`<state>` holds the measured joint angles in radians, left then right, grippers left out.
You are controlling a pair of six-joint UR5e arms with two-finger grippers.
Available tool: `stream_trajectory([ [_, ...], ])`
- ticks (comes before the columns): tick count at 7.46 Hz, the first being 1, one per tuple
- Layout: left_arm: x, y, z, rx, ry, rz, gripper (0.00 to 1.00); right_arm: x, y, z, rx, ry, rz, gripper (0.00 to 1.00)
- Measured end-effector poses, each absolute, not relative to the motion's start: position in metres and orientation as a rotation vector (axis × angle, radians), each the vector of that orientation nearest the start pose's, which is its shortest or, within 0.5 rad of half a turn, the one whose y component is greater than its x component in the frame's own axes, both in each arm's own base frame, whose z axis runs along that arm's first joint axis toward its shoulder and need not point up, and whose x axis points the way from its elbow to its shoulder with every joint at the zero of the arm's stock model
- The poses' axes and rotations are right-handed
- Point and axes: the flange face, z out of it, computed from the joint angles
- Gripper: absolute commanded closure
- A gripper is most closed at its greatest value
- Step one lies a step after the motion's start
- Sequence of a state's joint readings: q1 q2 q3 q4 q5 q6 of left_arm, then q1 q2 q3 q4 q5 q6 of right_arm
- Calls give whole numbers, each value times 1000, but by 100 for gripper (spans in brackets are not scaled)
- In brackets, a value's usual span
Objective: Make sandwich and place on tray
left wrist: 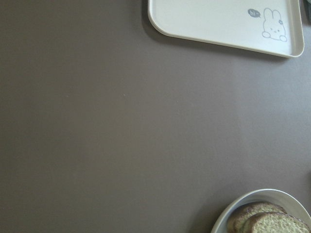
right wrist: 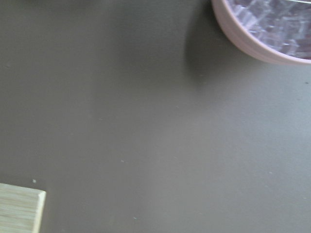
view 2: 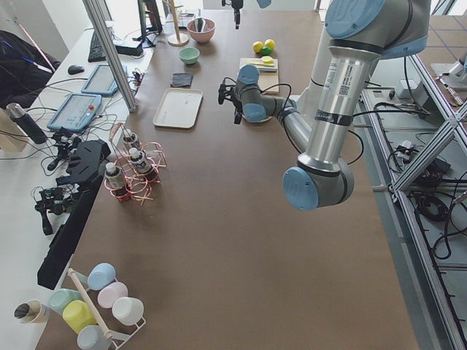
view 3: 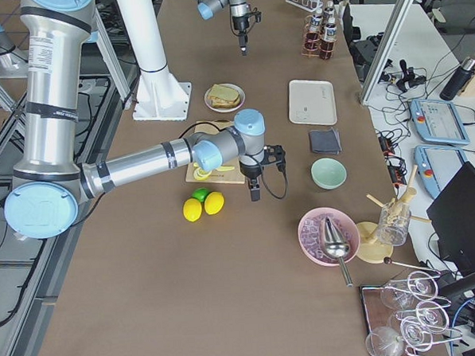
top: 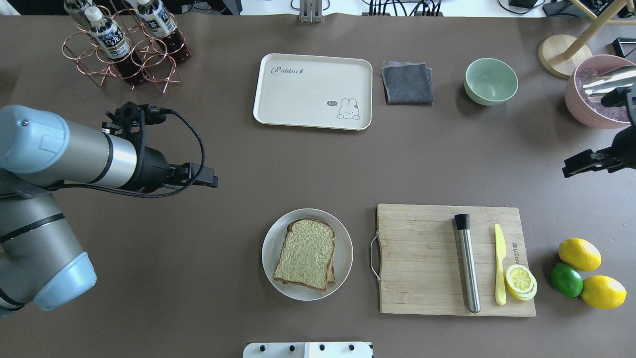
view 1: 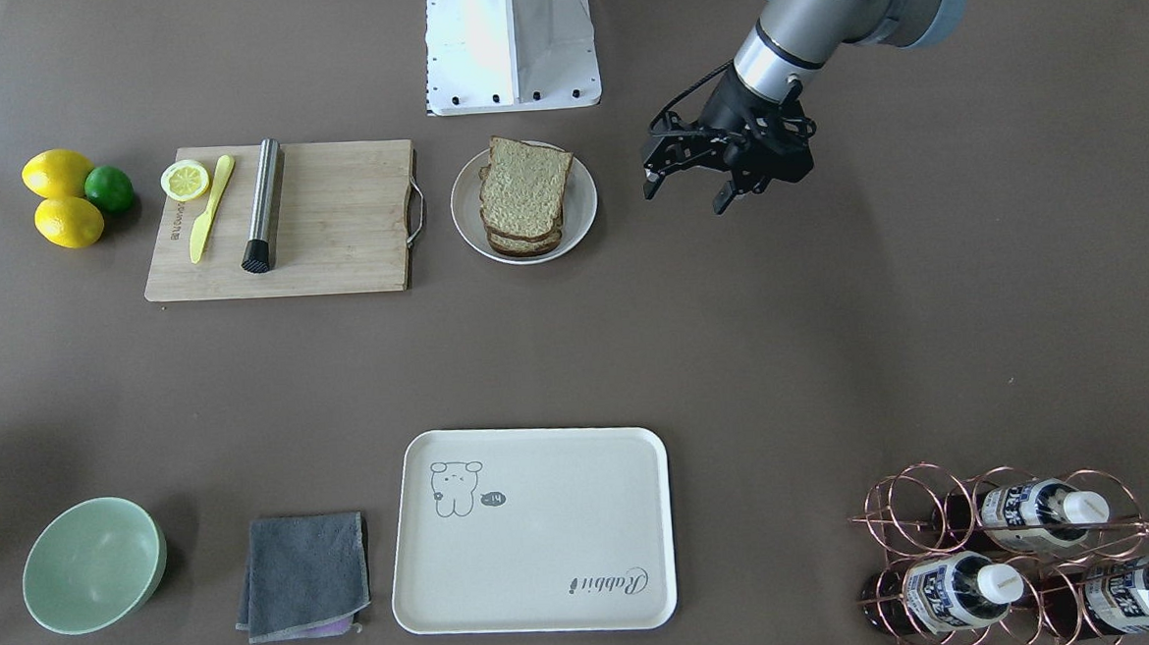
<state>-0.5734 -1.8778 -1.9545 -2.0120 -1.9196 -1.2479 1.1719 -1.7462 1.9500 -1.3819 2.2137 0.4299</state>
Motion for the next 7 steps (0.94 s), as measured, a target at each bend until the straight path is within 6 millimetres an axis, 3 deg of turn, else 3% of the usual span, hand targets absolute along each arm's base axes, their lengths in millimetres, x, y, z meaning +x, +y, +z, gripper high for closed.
stream_trajectory([
  [1, 438, -371, 257, 207, 1135, -15, 2, -57, -426, 575, 86, -738, -120, 0],
  [3, 460, -357, 256, 203, 1122, -1, 2, 14, -422, 639, 64, -743, -142, 0],
  [4, 464, -356, 261, 199, 1113, -1, 2, 35, -427, 647, 33, -738, -122, 0],
  [6, 478, -354, 274, 195, 1084, 0, 3, 50, -434, 650, -20, -729, -93, 0],
  [7, 494, -343, 279, 208, 1067, 7, 13, 51, -435, 651, -28, -728, -90, 0],
])
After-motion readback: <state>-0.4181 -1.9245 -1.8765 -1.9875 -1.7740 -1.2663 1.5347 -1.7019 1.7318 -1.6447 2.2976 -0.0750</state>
